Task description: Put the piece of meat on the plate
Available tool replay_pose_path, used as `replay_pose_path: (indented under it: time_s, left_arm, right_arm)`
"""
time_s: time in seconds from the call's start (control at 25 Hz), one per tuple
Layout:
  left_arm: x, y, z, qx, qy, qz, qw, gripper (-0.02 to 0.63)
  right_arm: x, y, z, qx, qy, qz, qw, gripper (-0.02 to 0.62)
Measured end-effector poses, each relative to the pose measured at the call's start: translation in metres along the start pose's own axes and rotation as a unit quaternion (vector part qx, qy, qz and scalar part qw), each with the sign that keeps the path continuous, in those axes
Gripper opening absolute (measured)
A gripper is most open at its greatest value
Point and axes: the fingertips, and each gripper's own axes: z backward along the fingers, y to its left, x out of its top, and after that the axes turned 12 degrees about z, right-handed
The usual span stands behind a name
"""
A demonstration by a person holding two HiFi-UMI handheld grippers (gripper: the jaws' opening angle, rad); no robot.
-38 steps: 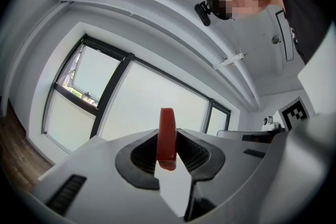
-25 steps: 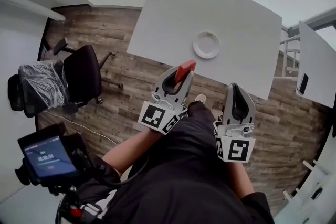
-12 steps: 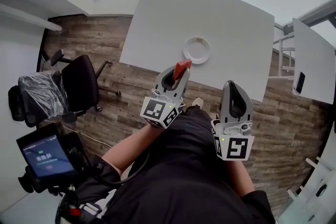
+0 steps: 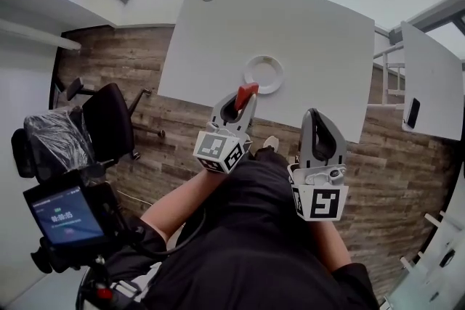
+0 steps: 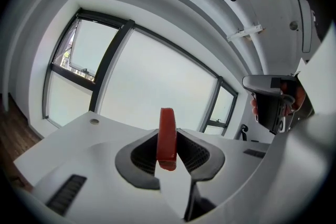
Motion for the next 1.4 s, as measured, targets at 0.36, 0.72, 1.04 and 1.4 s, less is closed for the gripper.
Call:
replay_pose_path:
  time_s: [0.36, 0.72, 1.04, 1.4]
  left_arm:
    - [-0.028, 0.028, -0.064, 0.016, 0.049, 0.012, 0.9986, 0.097]
    - [-0.049, 0.041, -0.072, 0.021, 0.071, 0.008, 0.9972, 0.097]
    - [-0.074, 0.051, -0.081, 0.022, 0.106, -0.011, 0.9941, 0.097]
    - [-0.111, 0.082, -0.096, 0.04, 0.15, -0.012, 0.9877, 0.097]
  right_arm:
    - [-0.029, -0.028, -0.034, -0.001, 0.023, -0.013, 1.0, 0.008]
    - [-0.028, -0.028, -0.029, -0.011, 0.028, -0.014, 0.999, 0.008]
    - [-0.021, -0.02, -0.028, -0.007, 0.03, -0.014, 0.999, 0.007]
    - [-0.026, -0.018, -0.031, -0.009, 0.041, -0.01, 0.999, 0.008]
